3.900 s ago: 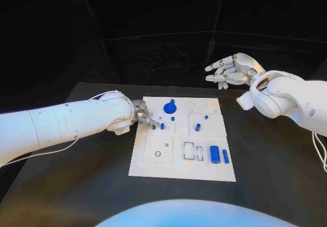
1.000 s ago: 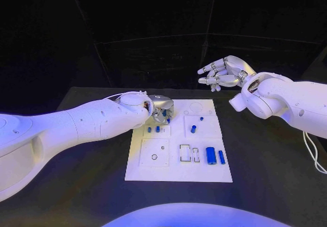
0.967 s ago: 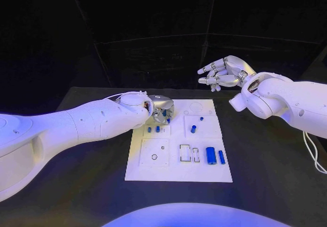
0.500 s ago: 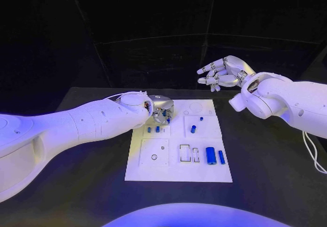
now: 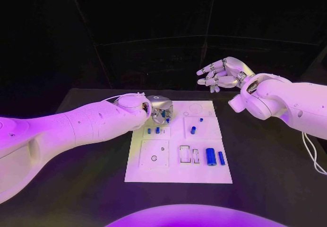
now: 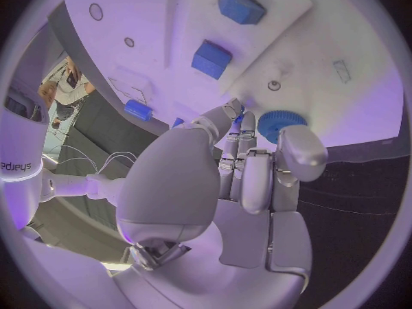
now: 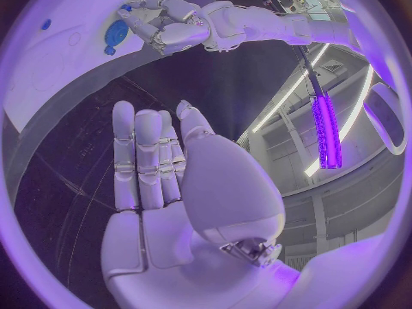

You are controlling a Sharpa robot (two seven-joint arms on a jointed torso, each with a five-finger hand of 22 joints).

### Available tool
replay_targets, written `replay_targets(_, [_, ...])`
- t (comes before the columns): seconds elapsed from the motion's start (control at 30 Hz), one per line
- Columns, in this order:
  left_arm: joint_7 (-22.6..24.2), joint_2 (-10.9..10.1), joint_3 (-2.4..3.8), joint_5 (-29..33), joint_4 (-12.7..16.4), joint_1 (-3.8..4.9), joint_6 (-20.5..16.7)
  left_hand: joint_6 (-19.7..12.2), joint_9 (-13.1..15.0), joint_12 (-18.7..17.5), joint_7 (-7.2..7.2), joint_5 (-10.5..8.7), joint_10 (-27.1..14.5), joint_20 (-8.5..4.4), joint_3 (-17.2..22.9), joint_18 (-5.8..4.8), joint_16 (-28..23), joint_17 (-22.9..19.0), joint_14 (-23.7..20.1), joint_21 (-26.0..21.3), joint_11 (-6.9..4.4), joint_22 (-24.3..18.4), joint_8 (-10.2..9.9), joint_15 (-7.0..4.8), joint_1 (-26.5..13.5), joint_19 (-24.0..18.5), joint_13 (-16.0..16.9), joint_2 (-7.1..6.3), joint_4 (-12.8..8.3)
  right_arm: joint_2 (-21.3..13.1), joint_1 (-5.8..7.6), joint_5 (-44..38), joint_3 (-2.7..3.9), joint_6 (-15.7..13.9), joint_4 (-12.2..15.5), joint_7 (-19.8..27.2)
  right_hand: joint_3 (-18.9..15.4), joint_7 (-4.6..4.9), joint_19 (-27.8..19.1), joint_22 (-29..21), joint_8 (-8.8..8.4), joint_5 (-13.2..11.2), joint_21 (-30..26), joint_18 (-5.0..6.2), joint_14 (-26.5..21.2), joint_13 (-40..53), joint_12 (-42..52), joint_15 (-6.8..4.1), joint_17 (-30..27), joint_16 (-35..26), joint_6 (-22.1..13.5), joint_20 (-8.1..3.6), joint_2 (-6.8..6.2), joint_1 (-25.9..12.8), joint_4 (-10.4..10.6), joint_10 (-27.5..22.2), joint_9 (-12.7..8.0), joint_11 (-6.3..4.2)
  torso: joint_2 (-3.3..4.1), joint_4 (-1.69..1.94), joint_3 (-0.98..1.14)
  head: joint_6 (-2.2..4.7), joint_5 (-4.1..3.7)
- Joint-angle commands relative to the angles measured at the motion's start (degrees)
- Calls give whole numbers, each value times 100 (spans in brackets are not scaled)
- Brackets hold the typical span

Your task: Assemble the parts on the task board

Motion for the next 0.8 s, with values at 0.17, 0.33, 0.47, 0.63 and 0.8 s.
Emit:
replay_targets(0.17, [61, -271, 288, 175, 396, 38, -251, 49, 0, -60, 2, 27, 49, -17, 55, -92, 29, -21, 170, 31, -4, 22, -41, -24, -99, 38, 2, -22, -23, 4, 12, -9, 4, -5, -13, 65, 36, -9, 51, -1, 15, 33, -22, 39, 37, -8, 15, 12, 7, -25, -46, 0, 13, 5, 2, -38, -8, 20, -2, 13, 4, 34, 4])
replay_targets(0.33, [20, -512, 395, 261, 610, 52, -193, 58, -1, -75, 0, 25, 62, -16, 69, -95, 28, -30, 169, 44, -5, 39, -45, -24, -123, 40, 3, -36, -32, 7, 12, -9, 4, 1, -29, 66, 36, -9, 51, -1, 15, 33, -22, 39, 37, -8, 15, 12, 7, -25, -46, 0, 13, 5, 2, -38, -8, 20, 2, 17, 2, 39, 20])
replay_targets(0.47, [-28, -694, 423, 351, 693, 57, -102, 65, -1, -83, -1, 24, 71, -16, 75, -95, 30, -29, 169, 44, -6, 41, -47, -24, -137, 39, 4, -43, -36, 8, 12, -9, 3, 5, -41, 66, 36, -9, 51, -1, 15, 33, -22, 39, 37, -8, 15, 12, 7, -25, -46, 0, 13, 5, 2, -38, -8, 20, 2, 8, 3, 42, 32])
replay_targets(0.63, [-77, -844, 430, 406, 694, 55, 65, 79, -2, -101, -5, 20, 93, -16, 83, -95, 29, -39, 167, 48, -8, 49, -52, -25, -175, 37, 7, -64, -42, 8, 12, -9, 3, 10, -49, 65, 36, -9, 51, -1, 15, 33, -22, 39, 37, -8, 15, 12, 7, -25, -46, 0, 13, 5, 2, -38, -8, 20, 7, 2, 1, 37, 38])
replay_targets(0.8, [-96, -904, 427, 444, 654, 27, 189, 85, -3, -114, -9, 18, 103, -16, 84, -95, 26, -49, 165, 50, -10, 53, -58, -26, -203, 35, 7, -79, -45, 9, 12, -9, 3, 14, -50, 65, 36, -9, 51, -1, 15, 33, -22, 39, 37, -8, 15, 12, 7, -25, -46, 0, 13, 5, 2, -38, -8, 20, 14, -2, 0, 37, 44])
